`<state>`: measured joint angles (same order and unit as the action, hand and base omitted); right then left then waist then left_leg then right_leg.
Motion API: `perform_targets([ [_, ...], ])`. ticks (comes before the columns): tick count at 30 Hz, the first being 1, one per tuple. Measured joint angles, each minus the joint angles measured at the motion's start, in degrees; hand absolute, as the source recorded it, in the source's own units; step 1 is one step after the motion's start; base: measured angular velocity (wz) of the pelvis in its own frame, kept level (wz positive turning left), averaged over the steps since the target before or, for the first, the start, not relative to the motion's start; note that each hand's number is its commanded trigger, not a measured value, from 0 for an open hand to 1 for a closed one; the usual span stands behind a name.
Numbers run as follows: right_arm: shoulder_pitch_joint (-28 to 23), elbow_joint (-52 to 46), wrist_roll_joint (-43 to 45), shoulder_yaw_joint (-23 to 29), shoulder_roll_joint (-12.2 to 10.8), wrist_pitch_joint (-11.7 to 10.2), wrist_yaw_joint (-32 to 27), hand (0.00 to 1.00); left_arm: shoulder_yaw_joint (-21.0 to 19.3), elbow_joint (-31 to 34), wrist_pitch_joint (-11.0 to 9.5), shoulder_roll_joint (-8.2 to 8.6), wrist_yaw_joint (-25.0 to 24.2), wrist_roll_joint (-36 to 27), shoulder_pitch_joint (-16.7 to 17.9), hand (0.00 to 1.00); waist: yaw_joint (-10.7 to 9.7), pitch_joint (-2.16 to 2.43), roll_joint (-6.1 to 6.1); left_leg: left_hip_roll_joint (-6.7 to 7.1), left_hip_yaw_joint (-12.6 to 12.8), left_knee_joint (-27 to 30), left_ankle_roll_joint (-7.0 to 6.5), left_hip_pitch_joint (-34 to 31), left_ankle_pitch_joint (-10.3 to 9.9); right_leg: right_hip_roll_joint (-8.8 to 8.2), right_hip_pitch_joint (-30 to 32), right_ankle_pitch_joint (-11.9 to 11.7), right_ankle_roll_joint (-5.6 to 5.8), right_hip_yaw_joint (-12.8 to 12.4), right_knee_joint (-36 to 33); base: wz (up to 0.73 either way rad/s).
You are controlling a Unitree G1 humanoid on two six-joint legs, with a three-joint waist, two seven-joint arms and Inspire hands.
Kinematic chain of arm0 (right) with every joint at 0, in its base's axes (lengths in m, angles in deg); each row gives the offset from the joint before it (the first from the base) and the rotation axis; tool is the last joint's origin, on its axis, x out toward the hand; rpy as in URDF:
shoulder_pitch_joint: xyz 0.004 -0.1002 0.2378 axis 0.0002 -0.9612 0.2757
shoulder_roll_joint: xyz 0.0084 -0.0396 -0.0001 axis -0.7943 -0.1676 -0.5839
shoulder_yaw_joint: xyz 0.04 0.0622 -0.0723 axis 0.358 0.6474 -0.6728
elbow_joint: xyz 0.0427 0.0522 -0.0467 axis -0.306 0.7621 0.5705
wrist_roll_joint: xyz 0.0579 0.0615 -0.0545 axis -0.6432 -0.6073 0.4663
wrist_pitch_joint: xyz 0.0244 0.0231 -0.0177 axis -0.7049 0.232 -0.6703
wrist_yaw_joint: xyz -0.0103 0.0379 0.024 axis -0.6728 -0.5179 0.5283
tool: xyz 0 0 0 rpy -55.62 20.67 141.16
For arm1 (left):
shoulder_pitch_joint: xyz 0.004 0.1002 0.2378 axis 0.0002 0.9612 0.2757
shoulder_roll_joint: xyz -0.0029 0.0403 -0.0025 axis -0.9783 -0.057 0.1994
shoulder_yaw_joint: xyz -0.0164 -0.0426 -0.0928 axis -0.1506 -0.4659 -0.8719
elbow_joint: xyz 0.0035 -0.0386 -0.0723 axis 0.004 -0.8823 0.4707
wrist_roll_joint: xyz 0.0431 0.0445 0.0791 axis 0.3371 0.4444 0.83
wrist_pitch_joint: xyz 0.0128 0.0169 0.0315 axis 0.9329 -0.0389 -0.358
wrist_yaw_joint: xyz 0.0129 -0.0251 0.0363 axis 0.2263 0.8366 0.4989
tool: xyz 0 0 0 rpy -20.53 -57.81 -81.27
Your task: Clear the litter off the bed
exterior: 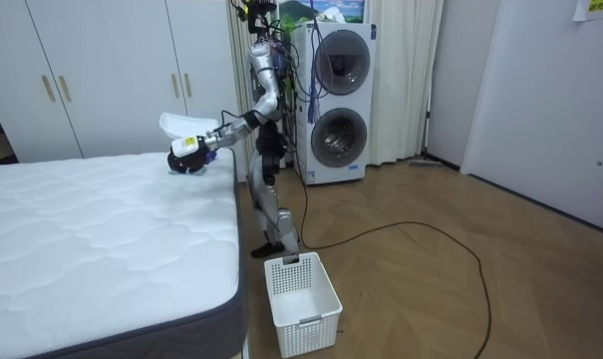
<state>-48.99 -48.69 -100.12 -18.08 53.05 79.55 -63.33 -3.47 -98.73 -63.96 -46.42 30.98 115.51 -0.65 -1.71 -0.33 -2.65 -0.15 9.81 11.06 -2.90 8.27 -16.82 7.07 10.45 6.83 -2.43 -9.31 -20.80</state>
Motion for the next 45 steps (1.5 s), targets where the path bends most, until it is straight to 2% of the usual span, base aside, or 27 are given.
perform_targets([
  [4, 0.1, -0.1, -0.6, 0.0, 0.0, 0.0, 0.6, 0.00, 0.0, 0.0, -0.1, 0.72, 0.2, -4.9, -0.2, 0.00, 0.5, 0.19, 0.41, -0.02, 0.2, -0.8, 0.07, 0.2, 0.0, 0.37, 0.0, -0.8, -0.18, 0.0, 0.2, -0.01],
  [11, 0.2, 0.0, -0.2, 0.0, 0.0, 0.0, -0.5, 0.00, -0.1, -0.9, -0.3, 2.37, 1.9, -10.6, -0.2, 0.00, 0.5, 0.15, 0.47, -0.26, 0.2, -1.1, 0.13, 0.5, 0.0, 0.63, -0.5, -1.2, -0.27, 0.1, 1.1, 0.00],
  [13, 0.2, 0.5, -0.2, 0.0, -0.1, 0.0, -1.2, 0.00, -0.1, -2.5, -0.3, 2.52, 2.3, -12.3, -0.1, 0.00, 0.4, 0.14, 0.80, -0.31, 0.2, -1.2, 0.17, 0.5, 0.0, 0.72, -0.5, -1.2, -0.28, 0.1, 1.1, 0.00],
  [16, 0.1, 1.0, -0.4, 0.1, -0.1, 0.4, -2.2, 0.00, -0.1, -5.0, -0.3, 2.53, 3.4, -15.0, 0.1, 0.00, 0.5, -0.15, 1.49, -0.46, 0.3, -1.2, 0.24, 0.9, 0.1, 0.84, -1.0, -1.2, -0.31, 0.0, 1.5, 0.00],
  [18, -0.2, 1.0, -0.5, 0.1, -0.1, 0.4, -2.7, 0.00, -0.1, -6.5, -0.3, 2.56, 3.5, -17.4, 1.3, 0.00, 0.4, -0.20, 1.62, -0.72, 0.4, -1.3, 0.24, 1.5, 0.1, 1.02, -2.0, -1.2, -0.38, 0.1, 2.5, -0.02],
  [20, -1.2, 1.7, -1.8, 0.8, -0.2, 0.4, -3.8, 0.00, -0.3, -8.4, -0.4, 2.80, 4.2, -20.8, 2.3, 0.00, 0.5, 0.05, 2.04, -1.05, 0.4, -1.4, 0.25, 2.3, 0.1, 1.20, -3.1, -1.4, -0.46, 0.1, 3.5, 0.02],
  [21, -1.4, 2.4, -2.4, 1.1, -0.2, 0.4, -4.1, 0.00, -0.5, -9.2, -0.4, 2.80, 4.2, -22.0, 2.4, 0.00, 0.5, 0.03, 1.99, -1.17, 0.4, -1.5, 0.25, 2.5, 0.1, 1.25, -3.6, -1.4, -0.47, 0.2, 4.0, 0.00],
  [22, -1.8, 3.7, -2.7, 2.2, -0.2, 0.4, -4.5, 0.00, -1.6, -10.2, -0.4, 2.82, 4.5, -23.6, 2.9, 0.00, 0.6, 0.22, 2.08, -1.27, 0.4, -1.5, 0.26, 2.8, 0.1, 1.32, -4.0, -1.6, -0.48, 0.1, 4.4, 0.00],
  [24, -2.3, 4.9, -2.7, 4.0, -0.3, 0.4, -6.1, 0.00, -3.9, -11.1, -0.4, 2.95, 5.7, -25.2, 4.0, 0.00, 0.7, 0.31, 2.14, -1.46, 0.5, -1.5, 0.26, 3.2, 0.1, 1.42, -4.8, -1.8, -0.49, 0.1, 5.3, -0.03],
  [26, -2.4, 6.8, -2.7, 6.6, -0.7, 0.1, -7.9, 0.00, -7.0, -12.0, -0.6, 3.32, 7.4, -26.3, 5.2, 0.00, 0.6, 0.13, 1.83, -1.88, 0.8, -1.6, 0.26, 3.6, 0.1, 1.44, -5.5, -1.9, -0.49, 0.2, 5.7, -0.03],
  [27, -2.4, 9.4, -2.8, 8.2, -1.0, -0.1, -9.3, 0.00, -8.7, -12.9, -0.7, 3.57, 8.7, -26.8, 5.7, 0.00, 0.6, 0.31, 1.92, -1.99, 0.8, -1.6, 0.26, 4.1, 0.1, 1.45, -6.1, -1.9, -0.50, 0.3, 6.0, 0.00],
  [29, -3.0, 12.3, -4.5, 10.6, -1.1, -0.1, -10.8, 0.00, -11.0, -15.0, -1.0, 3.76, 9.9, -28.3, 6.1, 0.00, 0.6, 0.41, 1.79, -2.12, 0.8, -1.7, 0.26, 4.6, 0.1, 1.11, -6.8, -1.9, -0.54, 1.4, 6.4, 0.00],
  [30, -3.5, 13.0, -5.7, 12.2, -1.1, 0.1, -12.0, 0.00, -12.6, -16.7, -1.0, 3.80, 10.8, -29.5, 6.3, 0.00, 0.8, 0.48, 1.94, -2.14, 0.8, -1.7, 0.26, 4.7, 0.1, 1.03, -7.0, -1.9, -0.64, 1.6, 6.7, 0.00],
  [31, -4.1, 13.9, -5.6, 13.9, -1.1, -0.1, -13.1, 0.00, -14.1, -19.1, -1.2, 3.82, 11.7, -31.0, 6.9, 0.00, 0.6, 0.30, 1.46, -2.17, 0.8, -1.7, 0.27, 4.8, 0.1, 1.01, -7.3, -2.0, -0.71, 1.8, 7.0, 0.00],
  [32, -4.0, 16.6, -5.1, 15.7, -1.2, -0.2, -13.9, 0.00, -16.2, -22.1, -1.4, 4.03, 12.5, -31.9, 6.9, 0.00, 0.4, 0.58, 1.75, -2.18, 0.8, -1.7, 0.26, 4.9, 0.1, 0.99, -7.4, -2.0, -0.72, 1.9, 7.1, 0.00],
  [35, -4.6, 22.2, -5.3, 20.1, -1.6, 0.6, -15.4, 0.00, -20.4, -26.8, -1.2, 5.05, 13.6, -35.4, 7.8, 0.00, 0.7, 0.51, 1.79, -2.17, 0.8, -2.6, 0.27, 5.3, 0.1, 1.29, -7.2, -2.0, -0.73, 1.5, 6.9, -0.04],
  [37, -5.2, 23.5, -5.2, 21.5, -1.8, 1.0, -16.0, 0.00, -21.8, -28.8, -0.9, 5.13, 14.2, -37.9, 9.5, 0.00, 0.8, 0.43, 1.97, -2.16, 0.9, -2.8, 0.27, 5.3, 0.1, 1.36, -6.9, -2.0, -0.72, 1.4, 6.6, -0.06],
  [40, -5.8, 25.7, -5.1, 22.7, -2.3, 1.0, -15.6, 0.00, -26.6, -32.4, -0.9, 5.27, 14.2, -38.1, 9.7, 0.00, 1.1, 0.38, 2.21, -2.17, 0.8, -3.2, 0.64, 5.3, -0.3, 1.73, -6.4, -2.0, -0.71, 1.5, 6.1, -0.01],
  [42, -6.1, 28.5, -4.4, 22.5, -2.3, 1.0, -14.4, 0.00, -28.1, -36.2, -0.9, 5.26, 14.3, -38.0, 9.5, 0.00, 1.1, 0.40, 2.05, -2.32, 0.7, -3.8, 0.59, 5.3, -0.9, 1.90, -6.2, -2.3, -0.70, 1.6, 6.1, 0.00],
  [45, -5.2, 35.3, -2.4, 22.4, -2.8, 2.0, -12.0, 0.00, -27.9, -41.3, -0.1, 5.57, 13.8, -38.7, 9.7, 0.00, 1.1, 0.38, 2.15, -2.16, 0.6, -3.7, 0.54, 5.4, -1.0, 1.87, -5.9, -2.3, -0.71, 1.5, 5.1, 0.00],
])
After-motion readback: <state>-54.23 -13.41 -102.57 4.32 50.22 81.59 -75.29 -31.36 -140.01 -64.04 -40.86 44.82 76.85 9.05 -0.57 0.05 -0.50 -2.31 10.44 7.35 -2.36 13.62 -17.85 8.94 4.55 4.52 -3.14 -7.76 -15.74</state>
